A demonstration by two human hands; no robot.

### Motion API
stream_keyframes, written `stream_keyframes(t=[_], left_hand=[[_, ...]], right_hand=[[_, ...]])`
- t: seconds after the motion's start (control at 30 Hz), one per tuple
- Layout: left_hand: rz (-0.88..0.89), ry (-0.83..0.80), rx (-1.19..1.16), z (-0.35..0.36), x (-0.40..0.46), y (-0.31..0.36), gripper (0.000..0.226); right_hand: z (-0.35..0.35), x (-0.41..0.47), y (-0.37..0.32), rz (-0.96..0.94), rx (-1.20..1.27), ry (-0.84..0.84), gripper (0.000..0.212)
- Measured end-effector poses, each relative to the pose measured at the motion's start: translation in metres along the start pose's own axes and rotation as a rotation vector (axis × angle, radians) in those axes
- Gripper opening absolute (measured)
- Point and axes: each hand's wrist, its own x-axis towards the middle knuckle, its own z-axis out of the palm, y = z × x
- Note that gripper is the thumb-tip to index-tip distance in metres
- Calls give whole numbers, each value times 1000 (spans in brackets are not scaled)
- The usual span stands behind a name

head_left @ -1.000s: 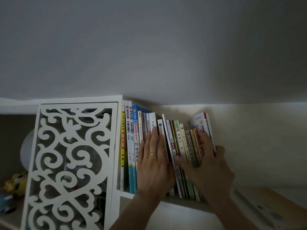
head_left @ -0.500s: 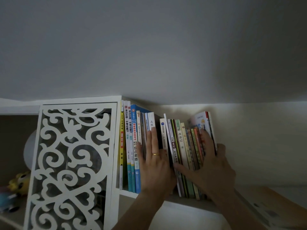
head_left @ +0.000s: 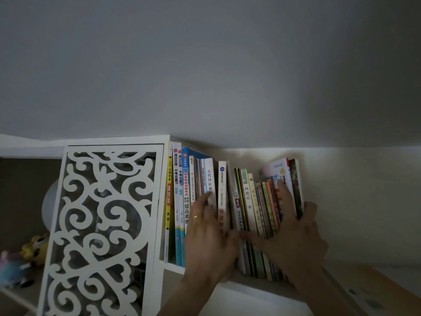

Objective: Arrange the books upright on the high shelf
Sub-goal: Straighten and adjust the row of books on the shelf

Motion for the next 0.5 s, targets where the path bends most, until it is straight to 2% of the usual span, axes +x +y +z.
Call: stream_keyframes(t=[0.1,0.23,0.3,0.43,0.5], left_hand=[[-125,71,-44,-9,-25,8,48],[-176,-39,78,-14,-29,17,52],[-186,-42,96,-30,-31,27,52],[-92,197,46,-66,-53,30,38],[-96,219,31,-81,-65,31,43]], right_hand=[[6,-2,-6,-4,7,-10,141],[12,-5,-9,-49,-4,13,136],[9,-2,-2,-73,34,-13,133],[6,4,8,-92,109,-24,131],[6,3,6,-110,91,-56,128]])
